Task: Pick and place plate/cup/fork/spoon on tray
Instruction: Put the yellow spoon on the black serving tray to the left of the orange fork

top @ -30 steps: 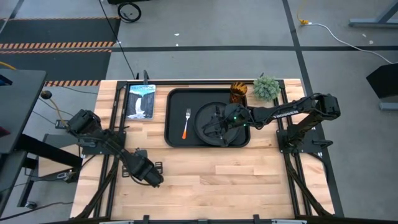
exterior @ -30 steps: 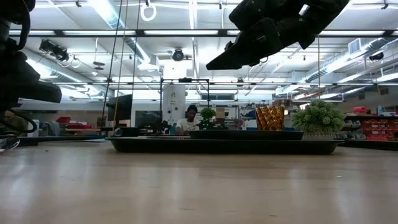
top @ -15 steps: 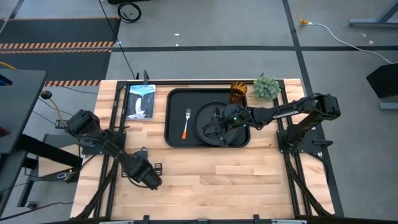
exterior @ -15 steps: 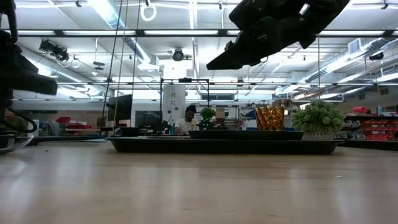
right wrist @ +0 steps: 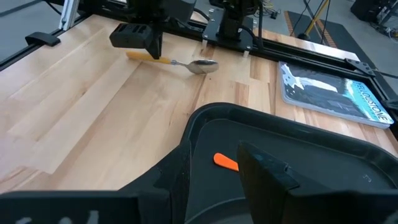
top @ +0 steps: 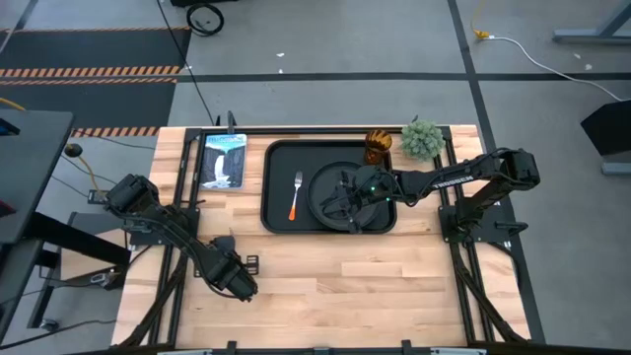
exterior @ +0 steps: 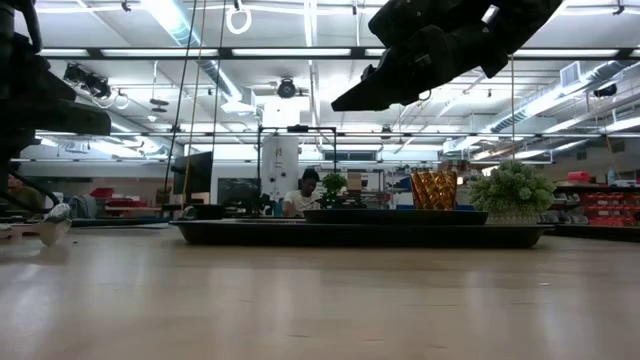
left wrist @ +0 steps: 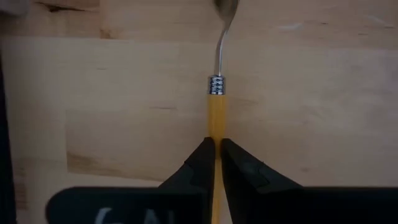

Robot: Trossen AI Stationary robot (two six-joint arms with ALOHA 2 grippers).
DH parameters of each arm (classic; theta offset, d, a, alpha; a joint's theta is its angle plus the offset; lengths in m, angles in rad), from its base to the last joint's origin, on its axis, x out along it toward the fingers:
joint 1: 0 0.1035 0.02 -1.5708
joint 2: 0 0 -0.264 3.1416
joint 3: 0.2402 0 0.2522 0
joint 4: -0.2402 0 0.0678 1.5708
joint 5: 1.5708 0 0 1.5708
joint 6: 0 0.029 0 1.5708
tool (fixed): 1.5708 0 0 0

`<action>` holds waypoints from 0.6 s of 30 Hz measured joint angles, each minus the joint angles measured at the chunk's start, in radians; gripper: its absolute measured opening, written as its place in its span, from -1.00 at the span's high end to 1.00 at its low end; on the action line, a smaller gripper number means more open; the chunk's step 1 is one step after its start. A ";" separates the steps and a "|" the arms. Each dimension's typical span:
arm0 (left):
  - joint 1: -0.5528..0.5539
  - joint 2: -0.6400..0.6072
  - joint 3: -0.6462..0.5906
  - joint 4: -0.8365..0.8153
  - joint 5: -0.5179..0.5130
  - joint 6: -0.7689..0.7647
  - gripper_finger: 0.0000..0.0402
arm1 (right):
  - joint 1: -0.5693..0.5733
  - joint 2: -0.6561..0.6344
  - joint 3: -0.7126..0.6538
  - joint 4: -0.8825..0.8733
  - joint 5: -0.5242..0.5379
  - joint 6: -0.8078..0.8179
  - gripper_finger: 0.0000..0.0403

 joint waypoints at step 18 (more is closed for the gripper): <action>0.026 0.000 0.000 -0.022 -0.103 -0.005 0.47 | 0.002 0.000 0.000 0.001 0.000 0.000 0.32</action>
